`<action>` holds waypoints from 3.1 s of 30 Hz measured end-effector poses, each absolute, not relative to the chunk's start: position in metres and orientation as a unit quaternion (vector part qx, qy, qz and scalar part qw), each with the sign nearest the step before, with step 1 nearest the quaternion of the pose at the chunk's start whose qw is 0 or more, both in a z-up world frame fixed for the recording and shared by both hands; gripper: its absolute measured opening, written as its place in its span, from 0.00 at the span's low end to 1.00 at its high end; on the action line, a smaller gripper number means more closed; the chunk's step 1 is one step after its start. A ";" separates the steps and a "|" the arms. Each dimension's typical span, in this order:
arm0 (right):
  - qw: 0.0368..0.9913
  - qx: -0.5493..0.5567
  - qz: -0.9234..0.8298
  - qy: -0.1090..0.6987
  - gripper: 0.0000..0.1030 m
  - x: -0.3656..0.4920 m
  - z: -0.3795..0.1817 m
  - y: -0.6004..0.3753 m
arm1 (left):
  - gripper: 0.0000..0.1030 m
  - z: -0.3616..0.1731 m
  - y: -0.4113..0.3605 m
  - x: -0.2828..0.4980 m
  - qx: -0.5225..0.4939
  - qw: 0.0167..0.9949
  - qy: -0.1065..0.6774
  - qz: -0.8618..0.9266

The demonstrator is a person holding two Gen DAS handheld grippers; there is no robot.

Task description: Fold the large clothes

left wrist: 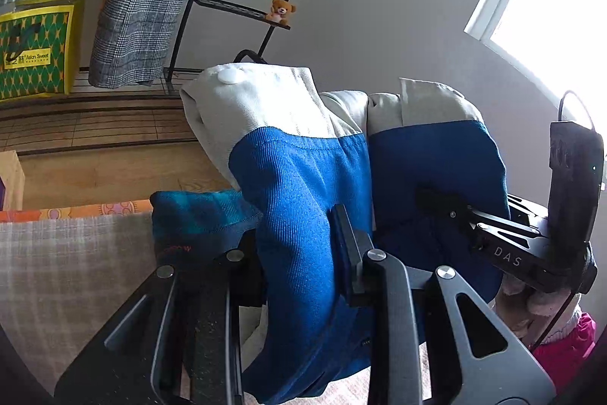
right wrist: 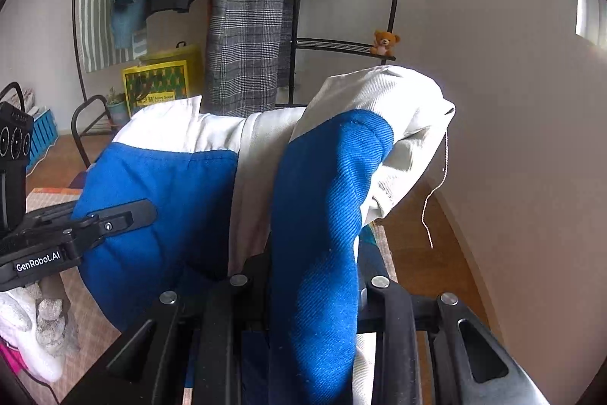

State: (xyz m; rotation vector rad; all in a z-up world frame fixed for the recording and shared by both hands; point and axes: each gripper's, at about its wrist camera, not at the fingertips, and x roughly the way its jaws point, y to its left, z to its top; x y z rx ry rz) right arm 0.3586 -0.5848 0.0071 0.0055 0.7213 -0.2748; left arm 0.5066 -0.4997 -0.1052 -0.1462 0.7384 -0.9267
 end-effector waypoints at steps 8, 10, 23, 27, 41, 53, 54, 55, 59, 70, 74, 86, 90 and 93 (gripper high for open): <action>0.918 0.025 -0.123 0.377 0.26 0.412 -0.045 -0.616 | 0.25 -0.154 -0.514 0.547 -0.056 0.828 0.374 -0.413; 0.913 0.035 -0.129 0.385 0.27 0.417 -0.056 -0.629 | 0.26 -0.164 -0.515 0.559 -0.048 0.828 0.389 -0.400; 0.869 0.067 -0.267 0.410 0.60 0.393 -0.100 -0.684 | 0.64 -0.182 -0.497 0.570 -0.009 0.866 0.394 -0.308; 0.877 0.052 -0.272 0.392 0.61 0.373 -0.083 -0.671 | 0.64 -0.164 -0.485 0.551 -0.006 0.872 0.377 -0.312; 0.912 0.050 -0.247 0.324 0.64 0.296 0.017 -0.584 | 0.64 -0.045 -0.410 0.414 0.027 0.888 0.280 -0.363; 0.920 0.036 -0.261 0.289 0.68 0.186 0.067 -0.470 | 0.64 0.011 -0.312 0.280 0.034 0.885 0.234 -0.400; 0.920 0.039 -0.265 0.288 0.69 0.179 0.069 -0.461 | 0.64 0.012 -0.304 0.270 0.035 0.885 0.231 -0.402; 0.919 0.043 -0.267 0.286 0.69 0.171 0.070 -0.453 | 0.64 0.012 -0.296 0.261 0.037 0.885 0.230 -0.404; 0.920 0.045 -0.277 0.276 0.72 0.147 0.073 -0.419 | 0.64 0.010 -0.269 0.231 0.047 0.888 0.222 -0.399; 0.932 0.046 -0.266 0.241 0.88 0.114 0.056 -0.356 | 0.75 -0.015 -0.226 0.192 0.049 0.892 0.223 -0.389; 0.933 0.039 -0.269 0.237 0.96 0.113 0.048 -0.347 | 0.83 -0.024 -0.222 0.187 0.054 0.893 0.225 -0.387; 0.930 0.041 -0.279 0.235 1.00 0.114 0.025 -0.340 | 1.00 -0.038 -0.215 0.184 0.080 0.911 0.199 -0.353; 0.929 0.043 -0.281 0.235 1.00 0.114 0.020 -0.338 | 1.00 -0.044 -0.214 0.184 0.084 0.911 0.208 -0.346; 0.930 0.044 -0.281 0.233 1.00 0.114 0.019 -0.337 | 1.00 -0.048 -0.216 0.185 0.095 0.912 0.210 -0.338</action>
